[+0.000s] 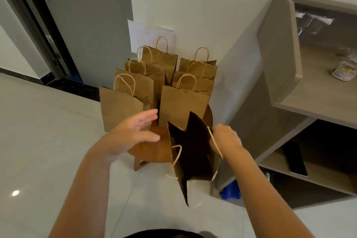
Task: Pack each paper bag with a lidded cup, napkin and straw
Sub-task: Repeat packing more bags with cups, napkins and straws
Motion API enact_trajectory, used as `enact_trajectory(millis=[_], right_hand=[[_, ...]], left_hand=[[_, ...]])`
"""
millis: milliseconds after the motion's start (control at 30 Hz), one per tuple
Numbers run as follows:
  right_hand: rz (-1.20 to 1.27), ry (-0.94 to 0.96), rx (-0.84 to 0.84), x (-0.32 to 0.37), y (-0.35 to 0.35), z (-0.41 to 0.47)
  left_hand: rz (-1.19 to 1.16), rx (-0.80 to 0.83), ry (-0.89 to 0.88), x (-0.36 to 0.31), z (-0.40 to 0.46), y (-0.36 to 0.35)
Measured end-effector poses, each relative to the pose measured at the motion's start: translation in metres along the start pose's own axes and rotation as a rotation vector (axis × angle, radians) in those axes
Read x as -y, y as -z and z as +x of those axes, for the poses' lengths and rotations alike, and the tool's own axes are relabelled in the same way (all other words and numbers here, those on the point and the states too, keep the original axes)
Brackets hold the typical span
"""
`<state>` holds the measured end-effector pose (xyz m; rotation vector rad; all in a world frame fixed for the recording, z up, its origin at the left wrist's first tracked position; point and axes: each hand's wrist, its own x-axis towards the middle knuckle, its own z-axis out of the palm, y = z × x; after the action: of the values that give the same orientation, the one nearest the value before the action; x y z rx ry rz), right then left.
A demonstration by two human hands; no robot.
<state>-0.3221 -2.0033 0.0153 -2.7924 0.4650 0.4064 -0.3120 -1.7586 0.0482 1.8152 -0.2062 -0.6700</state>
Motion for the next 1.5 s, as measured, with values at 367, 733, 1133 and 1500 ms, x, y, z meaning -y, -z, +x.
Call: enact_trajectory(millis=[367, 733, 1133, 1500], right_hand=[[0.104, 0.244, 0.307, 0.008, 0.011, 0.084], [1.09, -0.293, 0.14, -0.041, -0.036, 0.088], [0.458, -0.281, 0.082, 0.02, -0.05, 0.129], [0.204, -0.169, -0.054, 0.034, -0.053, 0.134]], left_hand=[[0.93, -0.18, 0.213, 0.031, 0.125, -0.043], [0.747, -0.322, 0.332, 0.062, 0.172, -0.007], [0.935, -0.195, 0.251, 0.079, 0.187, 0.023], [1.032, -0.182, 0.12, 0.065, 0.201, 0.042]])
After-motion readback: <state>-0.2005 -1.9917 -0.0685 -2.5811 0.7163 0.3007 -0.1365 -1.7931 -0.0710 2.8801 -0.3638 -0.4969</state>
